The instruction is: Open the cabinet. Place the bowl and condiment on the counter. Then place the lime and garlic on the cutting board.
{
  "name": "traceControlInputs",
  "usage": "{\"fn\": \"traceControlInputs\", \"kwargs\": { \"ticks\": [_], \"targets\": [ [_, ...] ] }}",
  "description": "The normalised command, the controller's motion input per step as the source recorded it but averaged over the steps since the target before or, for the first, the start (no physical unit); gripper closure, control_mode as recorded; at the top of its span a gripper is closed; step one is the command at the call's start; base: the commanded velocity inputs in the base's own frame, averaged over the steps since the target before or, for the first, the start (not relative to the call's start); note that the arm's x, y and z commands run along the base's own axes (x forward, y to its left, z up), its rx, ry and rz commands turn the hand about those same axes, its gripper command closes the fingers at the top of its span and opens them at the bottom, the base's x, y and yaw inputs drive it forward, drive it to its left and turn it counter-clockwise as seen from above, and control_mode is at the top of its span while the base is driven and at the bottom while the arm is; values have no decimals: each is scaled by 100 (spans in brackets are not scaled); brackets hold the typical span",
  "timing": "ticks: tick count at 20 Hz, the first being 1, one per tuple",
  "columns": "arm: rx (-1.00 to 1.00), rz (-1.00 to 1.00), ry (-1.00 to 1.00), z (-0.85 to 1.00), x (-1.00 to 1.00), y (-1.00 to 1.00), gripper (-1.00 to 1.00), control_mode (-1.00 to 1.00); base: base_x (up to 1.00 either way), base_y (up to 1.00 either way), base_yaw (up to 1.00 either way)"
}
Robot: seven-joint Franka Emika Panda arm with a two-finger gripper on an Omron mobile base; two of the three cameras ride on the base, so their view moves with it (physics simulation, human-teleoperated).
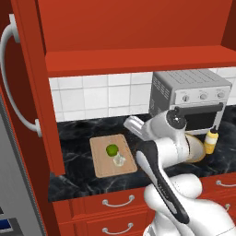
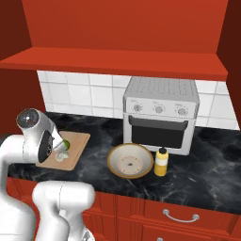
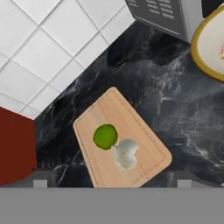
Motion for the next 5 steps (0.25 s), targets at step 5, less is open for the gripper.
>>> {"fn": "traceControlInputs", "kwargs": {
  "ticks": [5],
  "targets": [
    [13,0,-34,61,-66,-13,-100,-100,0,0,0]
  ]
}}
